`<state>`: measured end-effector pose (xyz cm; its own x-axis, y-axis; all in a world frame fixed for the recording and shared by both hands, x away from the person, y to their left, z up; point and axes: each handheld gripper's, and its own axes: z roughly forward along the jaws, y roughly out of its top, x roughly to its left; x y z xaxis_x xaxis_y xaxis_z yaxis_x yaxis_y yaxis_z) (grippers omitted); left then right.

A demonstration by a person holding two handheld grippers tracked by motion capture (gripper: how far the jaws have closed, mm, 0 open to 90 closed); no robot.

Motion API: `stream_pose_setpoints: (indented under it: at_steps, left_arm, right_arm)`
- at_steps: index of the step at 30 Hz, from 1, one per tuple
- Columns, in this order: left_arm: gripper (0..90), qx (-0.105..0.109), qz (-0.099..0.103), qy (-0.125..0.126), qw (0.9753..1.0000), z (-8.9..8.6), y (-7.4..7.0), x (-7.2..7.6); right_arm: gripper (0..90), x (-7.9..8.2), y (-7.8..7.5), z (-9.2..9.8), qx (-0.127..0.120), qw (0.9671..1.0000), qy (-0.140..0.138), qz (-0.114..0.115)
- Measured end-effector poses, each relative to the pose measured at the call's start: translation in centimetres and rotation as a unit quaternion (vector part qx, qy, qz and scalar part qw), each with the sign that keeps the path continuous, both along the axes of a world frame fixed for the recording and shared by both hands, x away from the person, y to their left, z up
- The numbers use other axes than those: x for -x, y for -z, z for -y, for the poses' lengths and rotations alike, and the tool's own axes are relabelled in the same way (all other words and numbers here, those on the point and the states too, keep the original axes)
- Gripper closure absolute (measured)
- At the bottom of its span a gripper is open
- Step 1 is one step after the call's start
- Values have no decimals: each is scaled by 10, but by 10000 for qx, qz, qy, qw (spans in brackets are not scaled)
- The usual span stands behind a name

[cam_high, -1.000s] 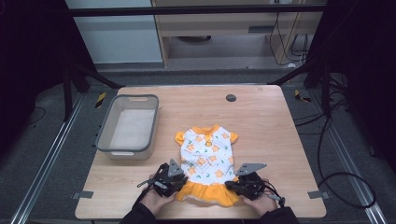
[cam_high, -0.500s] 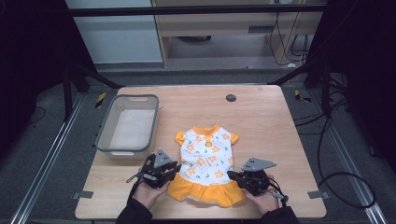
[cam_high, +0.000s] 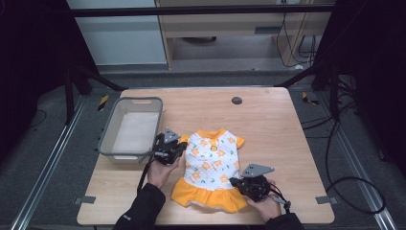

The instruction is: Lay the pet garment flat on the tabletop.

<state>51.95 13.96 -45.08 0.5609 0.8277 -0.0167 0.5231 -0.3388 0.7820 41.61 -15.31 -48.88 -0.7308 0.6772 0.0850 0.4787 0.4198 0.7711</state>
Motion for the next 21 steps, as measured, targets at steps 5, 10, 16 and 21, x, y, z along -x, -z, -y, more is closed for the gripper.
stream_pose_setpoints:
  at_steps: [5, 10, 16, 21]
  left_arm:
    - [894, -76, -243, -241, 9994, 6, 21, -21]
    - [895, -367, -444, -320, 9978, 8, 40, -31]
    - [895, -350, -404, -299, 9981, 7, 45, -34]
    - [896, -671, -266, -410, 9966, 8, 45, -36]
  right_arm:
    - [900, 0, 4, -3, 103, 9999, 8, -80]
    - [900, -2, 8, -4, 210, 9997, -16, -131]
    - [900, -2, 11, -6, 312, 9993, -39, -195]
    - [900, -2, 11, -7, 371, 9990, -11, -229]
